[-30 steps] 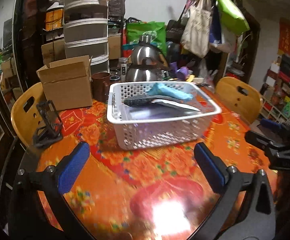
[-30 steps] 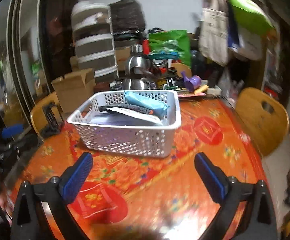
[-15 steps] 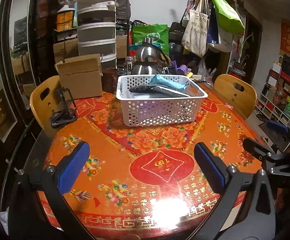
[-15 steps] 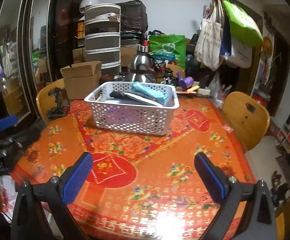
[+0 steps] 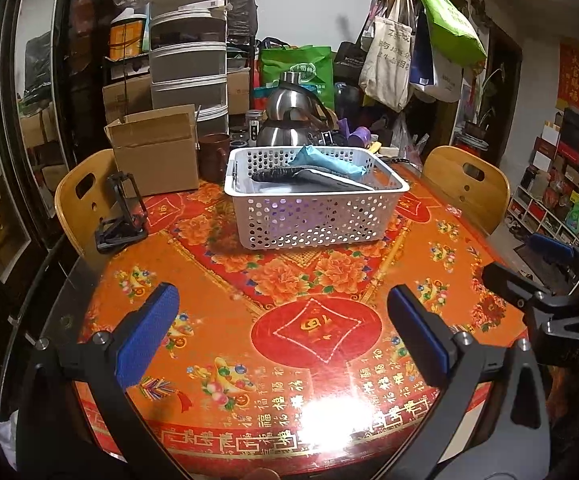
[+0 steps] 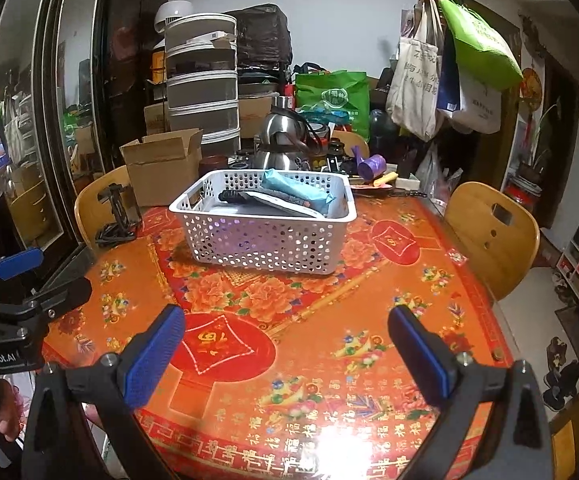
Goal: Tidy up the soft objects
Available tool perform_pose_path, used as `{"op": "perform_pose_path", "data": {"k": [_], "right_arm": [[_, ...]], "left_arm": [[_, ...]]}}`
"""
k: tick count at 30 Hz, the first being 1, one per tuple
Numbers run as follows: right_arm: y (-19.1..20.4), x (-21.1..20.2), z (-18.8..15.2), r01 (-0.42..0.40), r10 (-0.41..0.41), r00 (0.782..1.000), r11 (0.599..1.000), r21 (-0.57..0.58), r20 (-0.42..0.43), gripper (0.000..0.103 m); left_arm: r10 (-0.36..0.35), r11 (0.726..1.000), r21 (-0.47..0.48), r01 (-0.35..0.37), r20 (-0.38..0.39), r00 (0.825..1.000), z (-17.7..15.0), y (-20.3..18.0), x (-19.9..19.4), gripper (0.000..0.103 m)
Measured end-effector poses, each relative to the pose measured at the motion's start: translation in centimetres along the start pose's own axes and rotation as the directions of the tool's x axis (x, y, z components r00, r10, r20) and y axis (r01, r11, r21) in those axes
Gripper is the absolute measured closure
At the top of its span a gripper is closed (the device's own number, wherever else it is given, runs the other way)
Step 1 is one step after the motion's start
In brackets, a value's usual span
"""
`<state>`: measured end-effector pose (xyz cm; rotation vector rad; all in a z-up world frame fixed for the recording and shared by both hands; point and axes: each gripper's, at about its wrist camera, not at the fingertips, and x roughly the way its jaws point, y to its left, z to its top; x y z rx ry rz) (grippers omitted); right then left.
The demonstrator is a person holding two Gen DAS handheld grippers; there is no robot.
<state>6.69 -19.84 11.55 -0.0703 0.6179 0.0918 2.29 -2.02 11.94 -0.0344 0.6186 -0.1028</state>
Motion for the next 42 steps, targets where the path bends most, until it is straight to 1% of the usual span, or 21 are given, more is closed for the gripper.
{"op": "perform_pose_path", "data": {"k": [8, 14, 42], "right_arm": [[-0.2, -0.2, 0.0, -0.005, 0.005, 1.0, 1.0, 0.0, 0.003, 0.002], [0.3, -0.6, 0.0, 0.009, -0.009, 1.0, 1.0, -0.022, 0.012, 0.002], [0.3, -1.1, 0.2, 0.014, -0.014, 1.0, 1.0, -0.018, 0.02, 0.002]], "left_arm": [[0.005, 1.0, -0.006, -0.005, -0.002, 1.0, 0.0, 0.0, 0.0, 0.0], [0.001, 1.0, -0.003, -0.001, -0.003, 1.0, -0.1, 0.1, 0.0, 0.0], [-0.002, 1.0, -0.002, 0.002, -0.006, 1.0, -0.2, -0.2, -0.1, 0.0]]}}
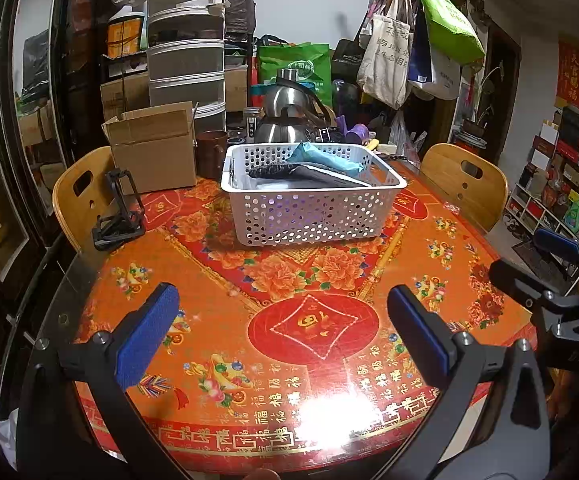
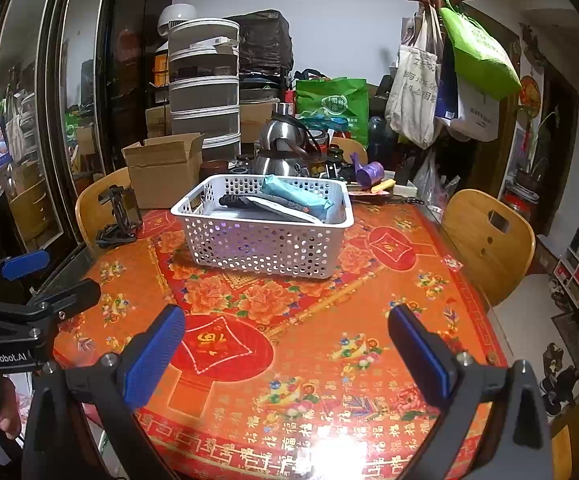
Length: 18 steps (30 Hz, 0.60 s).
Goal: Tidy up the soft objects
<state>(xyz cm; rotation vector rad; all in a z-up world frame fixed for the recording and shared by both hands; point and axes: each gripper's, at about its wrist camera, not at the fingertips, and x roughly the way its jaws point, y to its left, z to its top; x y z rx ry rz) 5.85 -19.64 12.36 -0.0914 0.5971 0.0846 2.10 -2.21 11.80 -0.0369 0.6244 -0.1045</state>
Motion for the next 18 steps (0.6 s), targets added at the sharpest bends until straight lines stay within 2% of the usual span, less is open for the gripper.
{"op": "perform_pose_path", "data": {"k": [18], "right_arm": [[0.1, 0.02, -0.11, 0.0, 0.0, 1.0, 1.0, 0.0, -0.002, 0.002]], "left_arm": [[-0.005, 1.0, 0.0, 0.005, -0.002, 1.0, -0.22, -0.43, -0.01, 0.0]]}}
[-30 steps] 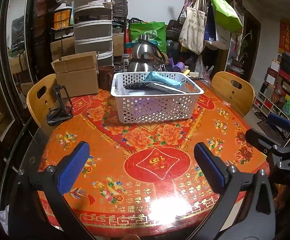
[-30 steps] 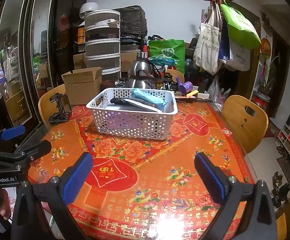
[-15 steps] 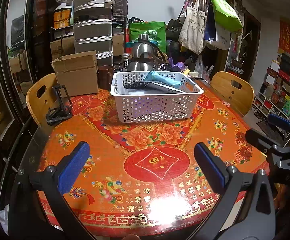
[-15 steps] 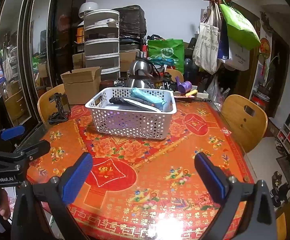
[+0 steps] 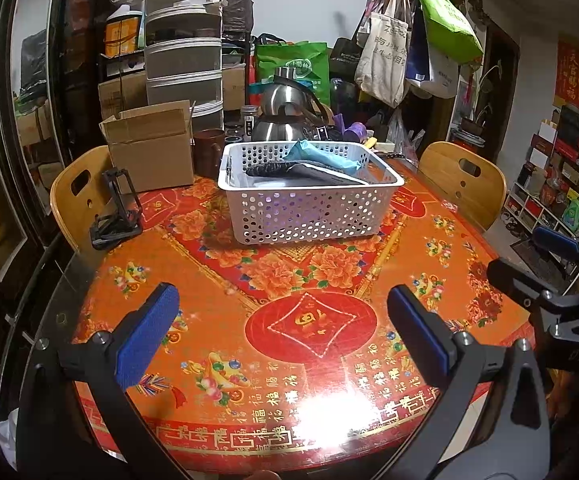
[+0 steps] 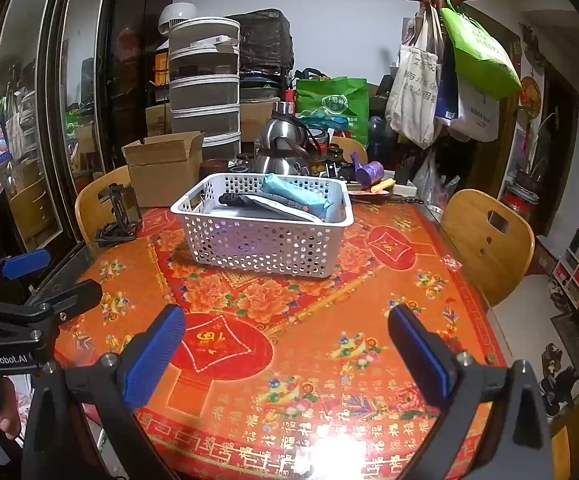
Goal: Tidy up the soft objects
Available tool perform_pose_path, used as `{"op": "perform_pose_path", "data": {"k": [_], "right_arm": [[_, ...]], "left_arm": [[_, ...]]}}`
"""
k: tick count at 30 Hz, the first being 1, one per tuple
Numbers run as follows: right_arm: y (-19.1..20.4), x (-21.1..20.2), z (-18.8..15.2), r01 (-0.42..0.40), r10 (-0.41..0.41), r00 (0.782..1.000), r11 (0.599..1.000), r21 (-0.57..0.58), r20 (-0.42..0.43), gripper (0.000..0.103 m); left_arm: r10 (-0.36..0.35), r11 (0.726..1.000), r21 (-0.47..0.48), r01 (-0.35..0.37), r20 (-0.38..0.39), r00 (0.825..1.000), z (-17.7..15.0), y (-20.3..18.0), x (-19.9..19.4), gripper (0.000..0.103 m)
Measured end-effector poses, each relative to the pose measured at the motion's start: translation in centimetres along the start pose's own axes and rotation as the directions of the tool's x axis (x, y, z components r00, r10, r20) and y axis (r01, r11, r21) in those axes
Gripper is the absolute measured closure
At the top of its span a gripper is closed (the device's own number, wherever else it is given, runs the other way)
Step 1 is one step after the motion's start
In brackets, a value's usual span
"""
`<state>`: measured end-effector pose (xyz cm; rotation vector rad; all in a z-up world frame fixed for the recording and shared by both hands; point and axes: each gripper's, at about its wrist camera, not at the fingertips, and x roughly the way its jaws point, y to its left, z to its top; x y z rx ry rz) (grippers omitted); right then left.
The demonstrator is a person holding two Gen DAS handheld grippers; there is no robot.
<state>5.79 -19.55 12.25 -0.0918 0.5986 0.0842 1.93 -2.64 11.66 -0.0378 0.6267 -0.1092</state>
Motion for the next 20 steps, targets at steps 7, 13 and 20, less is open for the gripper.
{"op": "perform_pose_path", "data": {"k": [7, 13, 20], "right_arm": [[0.05, 0.12, -0.12, 0.0, 0.0, 1.0, 1.0, -0.006, -0.002, 0.002], [0.07, 0.33, -0.25, 0.0, 0.0, 1.0, 1.0, -0.009, -0.005, 0.002], [0.12, 0.55, -0.49, -0.001, 0.001, 1.0, 1.0, -0.01, -0.003, 0.002]], "left_arm": [[0.002, 1.0, 0.0, -0.002, 0.001, 1.0, -0.1, -0.14, 0.02, 0.0], [0.001, 1.0, 0.004, -0.001, 0.002, 1.0, -0.23, -0.29, 0.11, 0.0], [0.001, 1.0, 0.024, -0.001, 0.008, 1.0, -0.25, -0.57, 0.06, 0.0]]}}
